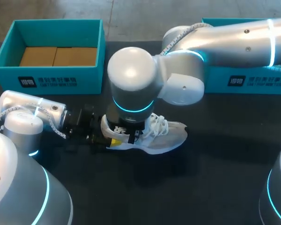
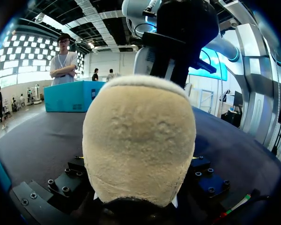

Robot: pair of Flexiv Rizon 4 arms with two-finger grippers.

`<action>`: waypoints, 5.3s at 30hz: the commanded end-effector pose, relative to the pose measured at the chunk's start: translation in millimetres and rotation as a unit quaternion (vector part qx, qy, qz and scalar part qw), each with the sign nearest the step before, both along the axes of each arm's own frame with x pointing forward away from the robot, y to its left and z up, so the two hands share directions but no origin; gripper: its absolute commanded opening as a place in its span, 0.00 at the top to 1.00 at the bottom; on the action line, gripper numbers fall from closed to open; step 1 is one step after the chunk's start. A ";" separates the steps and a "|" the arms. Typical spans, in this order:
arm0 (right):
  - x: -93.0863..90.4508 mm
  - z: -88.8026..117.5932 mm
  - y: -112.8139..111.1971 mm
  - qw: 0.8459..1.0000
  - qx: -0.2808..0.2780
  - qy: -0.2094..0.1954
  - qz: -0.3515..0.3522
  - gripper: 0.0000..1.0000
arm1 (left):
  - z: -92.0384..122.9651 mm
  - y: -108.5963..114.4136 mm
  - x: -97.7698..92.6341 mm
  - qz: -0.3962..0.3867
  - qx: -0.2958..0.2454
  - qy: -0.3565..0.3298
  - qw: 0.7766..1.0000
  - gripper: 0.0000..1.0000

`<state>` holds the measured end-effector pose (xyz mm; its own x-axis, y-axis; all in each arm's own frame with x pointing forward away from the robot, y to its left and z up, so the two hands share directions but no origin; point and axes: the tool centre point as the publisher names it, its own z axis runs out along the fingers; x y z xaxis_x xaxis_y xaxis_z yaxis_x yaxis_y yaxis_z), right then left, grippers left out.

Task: Take the shoe out of the shoebox, open the shoe tongue, remove and reinsert the insole, then place the shoe into the shoebox

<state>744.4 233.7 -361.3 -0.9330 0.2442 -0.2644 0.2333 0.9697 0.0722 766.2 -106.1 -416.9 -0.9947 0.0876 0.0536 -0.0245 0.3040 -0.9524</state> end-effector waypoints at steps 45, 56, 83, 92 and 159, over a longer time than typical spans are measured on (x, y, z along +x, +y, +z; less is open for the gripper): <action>10.2 29.0 -14.6 0.975 0.174 -0.137 0.034 1.00 | -4.6 -1.5 3.6 0.002 0.002 0.000 1.000 1.00; 9.9 45.5 -8.9 0.977 0.156 -0.133 0.053 0.11 | -4.6 -1.5 3.6 0.002 0.002 0.000 1.000 1.00; 23.9 99.3 13.4 0.984 0.103 -0.038 0.137 0.48 | -4.6 -1.5 3.6 0.002 0.002 0.000 1.000 1.00; 35.4 108.0 26.2 0.973 0.142 0.036 0.176 0.51 | -4.6 -1.5 3.6 0.002 0.002 0.000 1.000 1.00; 70.1 83.6 41.3 0.886 0.245 0.342 0.193 0.00 | -4.6 -1.5 3.6 0.002 0.002 0.000 1.000 1.00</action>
<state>809.5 270.4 -271.6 -0.8886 -0.1913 0.4170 0.0368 0.8763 0.4804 768.2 -108.3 -419.2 -0.9950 0.0839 0.0534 -0.0252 0.3066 -0.9515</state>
